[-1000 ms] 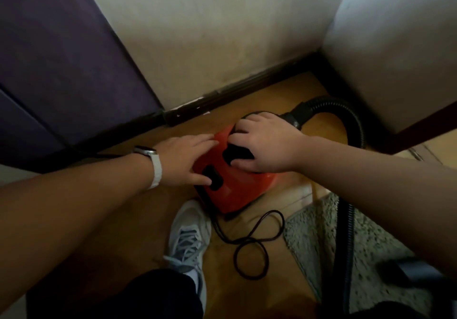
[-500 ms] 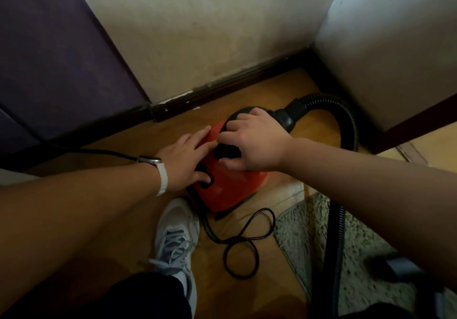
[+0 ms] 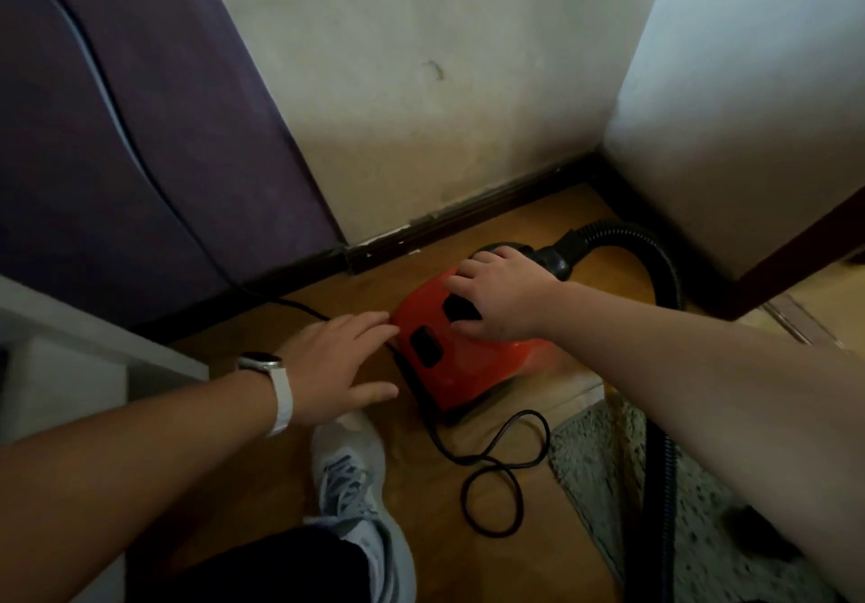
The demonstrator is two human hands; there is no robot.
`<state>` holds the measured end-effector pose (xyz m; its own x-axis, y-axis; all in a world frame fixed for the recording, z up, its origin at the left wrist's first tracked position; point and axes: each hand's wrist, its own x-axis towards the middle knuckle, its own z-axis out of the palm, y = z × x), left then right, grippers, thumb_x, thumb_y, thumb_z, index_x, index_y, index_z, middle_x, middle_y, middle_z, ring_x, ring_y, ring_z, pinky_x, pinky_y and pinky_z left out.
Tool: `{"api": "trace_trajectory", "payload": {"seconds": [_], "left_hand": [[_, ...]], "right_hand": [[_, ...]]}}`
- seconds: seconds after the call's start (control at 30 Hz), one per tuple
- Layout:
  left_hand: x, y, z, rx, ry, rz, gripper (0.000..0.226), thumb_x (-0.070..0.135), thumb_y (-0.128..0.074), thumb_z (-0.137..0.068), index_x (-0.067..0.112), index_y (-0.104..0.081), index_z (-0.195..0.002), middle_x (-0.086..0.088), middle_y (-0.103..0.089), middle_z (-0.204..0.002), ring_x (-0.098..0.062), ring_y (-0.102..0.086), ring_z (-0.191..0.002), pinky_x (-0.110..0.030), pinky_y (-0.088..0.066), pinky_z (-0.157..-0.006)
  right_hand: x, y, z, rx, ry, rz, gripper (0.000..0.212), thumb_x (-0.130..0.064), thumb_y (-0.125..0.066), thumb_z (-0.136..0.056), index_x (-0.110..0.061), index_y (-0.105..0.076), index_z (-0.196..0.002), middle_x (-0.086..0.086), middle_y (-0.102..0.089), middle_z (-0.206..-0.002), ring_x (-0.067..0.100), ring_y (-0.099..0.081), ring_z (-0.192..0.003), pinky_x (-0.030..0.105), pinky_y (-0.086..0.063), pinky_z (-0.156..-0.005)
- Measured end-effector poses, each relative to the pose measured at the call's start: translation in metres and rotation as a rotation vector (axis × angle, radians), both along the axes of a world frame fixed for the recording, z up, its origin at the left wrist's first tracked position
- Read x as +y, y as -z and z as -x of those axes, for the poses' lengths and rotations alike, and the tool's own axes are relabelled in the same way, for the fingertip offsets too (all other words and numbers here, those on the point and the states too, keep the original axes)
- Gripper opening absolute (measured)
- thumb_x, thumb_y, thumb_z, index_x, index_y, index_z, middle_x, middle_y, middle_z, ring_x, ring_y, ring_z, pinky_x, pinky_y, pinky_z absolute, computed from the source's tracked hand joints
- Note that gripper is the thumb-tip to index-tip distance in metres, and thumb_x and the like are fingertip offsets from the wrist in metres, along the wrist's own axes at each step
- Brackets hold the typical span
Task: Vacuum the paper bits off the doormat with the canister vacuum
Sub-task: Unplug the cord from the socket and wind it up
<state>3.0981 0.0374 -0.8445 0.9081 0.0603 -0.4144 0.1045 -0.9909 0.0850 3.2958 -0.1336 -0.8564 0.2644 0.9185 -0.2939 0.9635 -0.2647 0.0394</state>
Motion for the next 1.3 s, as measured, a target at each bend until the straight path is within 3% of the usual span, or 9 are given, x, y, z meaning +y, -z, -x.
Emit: {"api": "trace_trajectory", "payload": {"seconds": [0.1,0.17,0.37,0.53,0.87,0.97,1.1,1.2,1.3], "left_hand": [[0.010,-0.030,0.026,0.036,0.012,-0.087,0.082,0.074,-0.041,-0.086,0.034,-0.017,-0.153,0.007,-0.011,-0.163,-0.016,-0.018,-0.146,-0.038,-0.025,-0.116],[0.015,-0.050,0.035,-0.053,-0.069,-0.096,0.076,0.066,-0.046,-0.089,0.034,-0.020,-0.153,0.008,-0.014,-0.162,-0.015,-0.019,-0.146,-0.037,-0.024,-0.116],[0.037,-0.118,0.055,-0.353,-0.238,-0.115,0.070,0.066,-0.034,-0.083,0.029,-0.046,-0.142,0.007,-0.039,-0.151,-0.015,-0.037,-0.137,-0.037,-0.033,-0.110],[0.083,-0.196,0.057,-0.599,-0.254,-0.245,0.066,0.059,-0.037,-0.081,0.021,-0.058,-0.130,-0.001,-0.050,-0.143,-0.025,-0.050,-0.128,-0.045,-0.046,-0.098],[0.177,-0.318,0.042,-0.767,-0.325,-0.503,0.057,0.058,-0.050,-0.088,0.019,-0.055,-0.129,-0.003,-0.051,-0.139,-0.027,-0.048,-0.126,-0.045,-0.043,-0.097],[0.195,-0.336,0.030,-0.749,-0.384,-0.506,0.052,0.060,-0.043,-0.091,0.020,-0.057,-0.121,-0.001,-0.060,-0.121,-0.025,-0.055,-0.112,-0.041,-0.046,-0.085],[0.207,-0.348,0.006,-0.663,-0.595,-0.480,0.051,0.065,-0.030,-0.094,0.021,-0.055,-0.100,0.002,-0.061,-0.084,-0.023,-0.059,-0.076,-0.033,-0.047,-0.064],[0.210,-0.350,-0.013,-0.715,-0.658,-0.430,0.048,0.062,-0.032,-0.095,0.020,-0.053,-0.091,0.001,-0.055,-0.075,-0.024,-0.053,-0.069,-0.032,-0.043,-0.062],[0.209,-0.347,-0.025,-0.788,-0.692,-0.325,0.031,0.042,-0.037,-0.098,0.017,-0.049,-0.085,-0.001,-0.050,-0.075,-0.025,-0.049,-0.069,-0.032,-0.038,-0.063]], "right_hand": [[-0.005,-0.023,0.019,0.049,0.033,-0.086,0.067,-0.067,-0.037,-0.093,-0.026,-0.041,-0.145,0.004,-0.048,-0.143,0.028,-0.042,-0.134,0.046,-0.032,-0.113],[-0.008,-0.046,0.032,0.050,0.060,-0.155,0.065,-0.063,-0.039,-0.095,-0.028,-0.038,-0.149,0.002,-0.042,-0.151,0.026,-0.035,-0.141,0.043,-0.026,-0.117],[0.008,-0.128,0.054,0.068,0.079,-0.234,0.062,-0.059,-0.038,-0.098,-0.029,-0.033,-0.152,-0.002,-0.032,-0.157,0.022,-0.028,-0.145,0.040,-0.023,-0.118],[0.062,-0.192,0.070,0.050,0.036,-0.350,0.057,-0.055,-0.039,-0.098,-0.024,-0.039,-0.146,-0.001,-0.041,-0.149,0.023,-0.038,-0.137,0.040,-0.036,-0.111],[0.176,-0.289,0.101,0.034,0.063,-0.602,0.058,-0.056,-0.046,-0.095,-0.018,-0.042,-0.139,0.004,-0.050,-0.136,0.026,-0.047,-0.124,0.039,-0.044,-0.097],[0.206,-0.302,0.107,0.075,0.154,-0.576,0.055,-0.055,-0.047,-0.095,-0.017,-0.043,-0.135,0.005,-0.053,-0.130,0.028,-0.052,-0.118,0.041,-0.048,-0.090],[0.242,-0.312,0.112,0.123,0.256,-0.465,0.043,-0.046,-0.039,-0.102,-0.015,-0.040,-0.132,0.008,-0.061,-0.113,0.031,-0.062,-0.099,0.038,-0.046,-0.071],[0.256,-0.312,0.115,0.102,0.285,-0.422,0.034,-0.029,-0.034,-0.105,-0.012,-0.038,-0.134,0.010,-0.064,-0.112,0.033,-0.063,-0.099,0.036,-0.042,-0.069],[0.255,-0.308,0.119,0.092,0.286,-0.422,0.022,-0.020,-0.032,-0.103,-0.012,-0.042,-0.121,0.005,-0.056,-0.087,0.031,-0.060,-0.082,0.038,-0.044,-0.066]]}}
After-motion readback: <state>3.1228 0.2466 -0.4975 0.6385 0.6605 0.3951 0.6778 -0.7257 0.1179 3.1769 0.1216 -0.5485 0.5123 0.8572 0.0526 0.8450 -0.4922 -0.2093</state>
